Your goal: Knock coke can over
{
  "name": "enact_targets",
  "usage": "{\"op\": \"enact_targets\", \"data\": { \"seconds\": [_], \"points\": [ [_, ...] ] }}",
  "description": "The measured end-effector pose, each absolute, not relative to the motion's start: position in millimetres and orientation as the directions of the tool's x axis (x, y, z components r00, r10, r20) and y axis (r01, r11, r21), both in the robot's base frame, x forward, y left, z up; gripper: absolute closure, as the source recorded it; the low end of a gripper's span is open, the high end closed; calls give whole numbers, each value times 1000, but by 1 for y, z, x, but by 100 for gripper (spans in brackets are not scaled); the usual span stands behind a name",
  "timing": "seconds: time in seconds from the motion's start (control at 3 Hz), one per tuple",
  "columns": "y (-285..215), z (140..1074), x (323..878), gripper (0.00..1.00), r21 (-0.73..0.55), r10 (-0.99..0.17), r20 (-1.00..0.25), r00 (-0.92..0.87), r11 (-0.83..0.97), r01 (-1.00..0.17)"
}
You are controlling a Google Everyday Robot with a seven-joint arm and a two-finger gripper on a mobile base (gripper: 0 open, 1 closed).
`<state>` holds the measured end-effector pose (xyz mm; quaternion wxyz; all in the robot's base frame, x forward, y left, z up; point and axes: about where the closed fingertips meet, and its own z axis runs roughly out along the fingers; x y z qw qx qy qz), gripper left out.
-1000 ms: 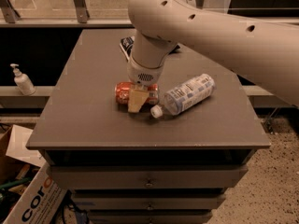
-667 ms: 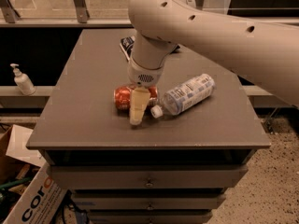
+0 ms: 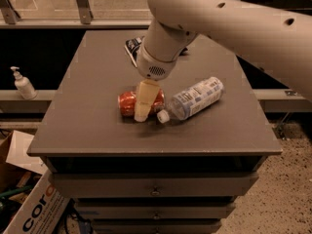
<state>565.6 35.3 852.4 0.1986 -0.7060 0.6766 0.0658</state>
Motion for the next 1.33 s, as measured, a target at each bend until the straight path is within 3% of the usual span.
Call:
{"op": "enact_targets", "data": {
  "seconds": [1.33],
  "points": [
    [-30, 948, 573, 0, -327, -664, -743, 85, 250, -911]
  ]
}}
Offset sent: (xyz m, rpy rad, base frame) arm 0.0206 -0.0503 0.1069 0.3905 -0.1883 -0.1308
